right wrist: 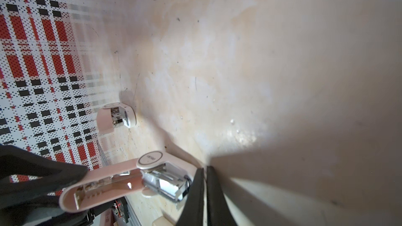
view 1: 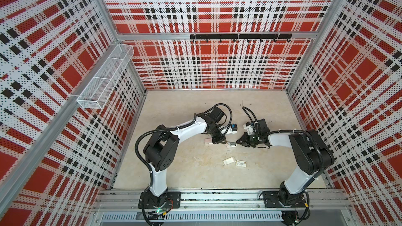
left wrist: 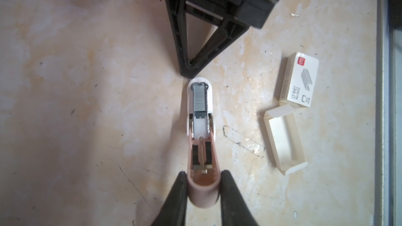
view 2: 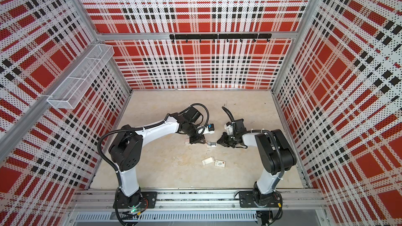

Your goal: Load the staples into the stapler

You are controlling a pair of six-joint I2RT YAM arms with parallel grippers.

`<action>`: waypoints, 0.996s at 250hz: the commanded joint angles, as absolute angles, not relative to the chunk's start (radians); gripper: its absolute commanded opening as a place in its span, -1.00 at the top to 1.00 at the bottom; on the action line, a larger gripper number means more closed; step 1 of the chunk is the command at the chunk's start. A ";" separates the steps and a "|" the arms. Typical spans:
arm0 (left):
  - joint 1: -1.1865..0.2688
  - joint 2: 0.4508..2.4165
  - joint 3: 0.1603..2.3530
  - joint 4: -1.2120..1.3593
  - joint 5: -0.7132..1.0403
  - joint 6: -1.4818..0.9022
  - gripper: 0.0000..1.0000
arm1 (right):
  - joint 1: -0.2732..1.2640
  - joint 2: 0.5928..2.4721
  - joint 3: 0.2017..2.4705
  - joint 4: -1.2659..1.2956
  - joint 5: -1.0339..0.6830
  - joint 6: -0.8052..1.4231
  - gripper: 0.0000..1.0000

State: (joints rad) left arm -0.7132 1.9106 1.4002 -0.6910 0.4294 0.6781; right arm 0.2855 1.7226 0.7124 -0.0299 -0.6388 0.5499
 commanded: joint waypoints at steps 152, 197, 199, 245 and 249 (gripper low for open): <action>-0.747 1.936 1.430 -0.736 0.397 0.713 0.50 | 0.266 1.636 0.732 -0.097 -0.491 0.550 0.76; -0.739 1.919 1.417 -0.743 0.396 0.713 0.51 | 0.242 1.598 0.736 -0.120 -0.514 0.544 0.78; -0.739 1.917 1.416 -0.743 0.394 0.713 0.51 | 0.242 1.597 0.736 -0.121 -0.519 0.543 0.78; -0.728 1.899 1.403 -0.743 0.397 0.709 0.51 | 0.246 1.567 0.692 -0.108 -0.630 0.545 0.74; -0.729 1.898 1.401 -0.742 0.396 0.709 0.51 | 0.250 1.569 0.689 -0.104 -0.644 0.545 0.74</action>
